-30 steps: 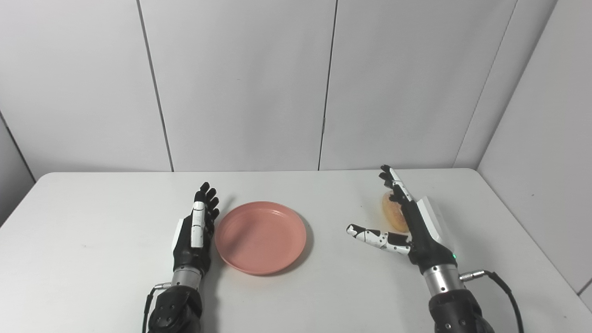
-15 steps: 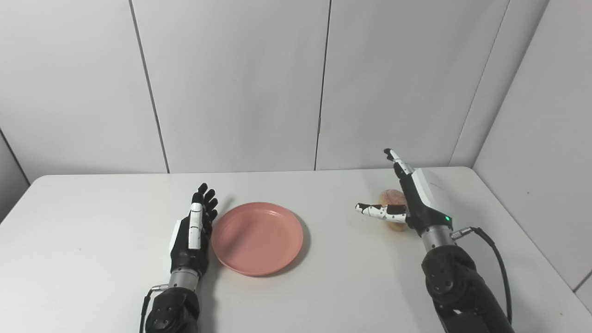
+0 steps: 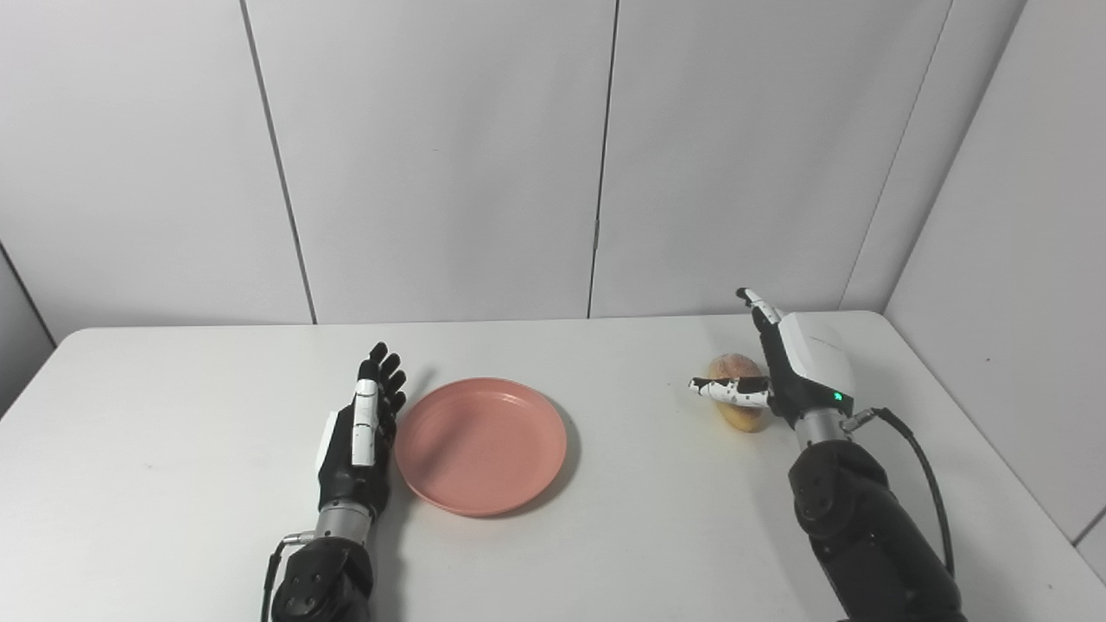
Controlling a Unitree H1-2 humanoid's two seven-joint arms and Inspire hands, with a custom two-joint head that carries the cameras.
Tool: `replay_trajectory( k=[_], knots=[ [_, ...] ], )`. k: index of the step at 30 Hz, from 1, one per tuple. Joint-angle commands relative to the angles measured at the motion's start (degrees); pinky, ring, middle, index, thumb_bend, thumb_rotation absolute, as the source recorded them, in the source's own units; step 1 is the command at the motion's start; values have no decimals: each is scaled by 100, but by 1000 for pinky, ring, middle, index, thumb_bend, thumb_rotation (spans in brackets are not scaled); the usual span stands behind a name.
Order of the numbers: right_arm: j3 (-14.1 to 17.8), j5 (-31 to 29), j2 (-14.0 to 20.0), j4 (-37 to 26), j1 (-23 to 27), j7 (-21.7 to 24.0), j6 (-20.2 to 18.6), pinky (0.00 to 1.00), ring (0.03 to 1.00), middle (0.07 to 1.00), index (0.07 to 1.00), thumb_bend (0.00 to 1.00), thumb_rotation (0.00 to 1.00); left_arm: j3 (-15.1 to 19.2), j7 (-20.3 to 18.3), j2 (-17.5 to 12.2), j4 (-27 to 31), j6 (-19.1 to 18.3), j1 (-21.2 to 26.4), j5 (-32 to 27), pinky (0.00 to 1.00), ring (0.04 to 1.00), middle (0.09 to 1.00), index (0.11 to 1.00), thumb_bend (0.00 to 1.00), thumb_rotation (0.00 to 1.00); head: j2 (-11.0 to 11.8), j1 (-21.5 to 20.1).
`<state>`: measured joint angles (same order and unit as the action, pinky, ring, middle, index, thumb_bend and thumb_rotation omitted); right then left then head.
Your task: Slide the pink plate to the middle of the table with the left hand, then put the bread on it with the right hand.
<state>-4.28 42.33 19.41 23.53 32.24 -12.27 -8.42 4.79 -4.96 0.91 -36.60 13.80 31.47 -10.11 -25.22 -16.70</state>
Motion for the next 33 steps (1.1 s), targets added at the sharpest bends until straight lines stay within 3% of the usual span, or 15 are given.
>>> replay_trajectory(
  k=[1, 8, 16, 28, 31, 33],
  knots=[
    [-37, 123, 241, -73, 333, -199, -104, 839, 867, 878, 888, 790, 398, 14, -71, 41, -63, 58, -59, -65, 999, 983, 982, 974, 724, 1000, -7, 8],
    [-151, 76, 310, 203, 391, -134, -242, 820, 854, 870, 884, 800, 409, 21, -70, 53, -15, 39, -69, -79, 1000, 983, 982, 972, 723, 1000, -21, 21],
    [-158, -171, 274, 366, 408, -119, -266, 591, 705, 761, 839, 776, 315, 16, -61, 56, 56, 10, -98, -80, 1000, 981, 981, 971, 719, 1000, -49, 13],
    [-261, -286, 199, 391, 320, -46, -398, 584, 690, 757, 804, 757, 270, 9, -49, 56, 122, -29, -120, -65, 1000, 983, 983, 974, 720, 1000, -103, 20],
    [-259, -366, 184, 468, 320, -156, -285, 462, 568, 684, 757, 737, 190, 12, -64, 52, 103, -15, -115, -76, 1000, 984, 983, 971, 722, 1000, -103, 20],
    [-262, -398, 169, 448, 308, -154, -314, 438, 550, 670, 739, 728, 167, 11, -68, 51, 103, -6, -114, -75, 1000, 984, 983, 971, 722, 1000, -103, 20]
  ],
)
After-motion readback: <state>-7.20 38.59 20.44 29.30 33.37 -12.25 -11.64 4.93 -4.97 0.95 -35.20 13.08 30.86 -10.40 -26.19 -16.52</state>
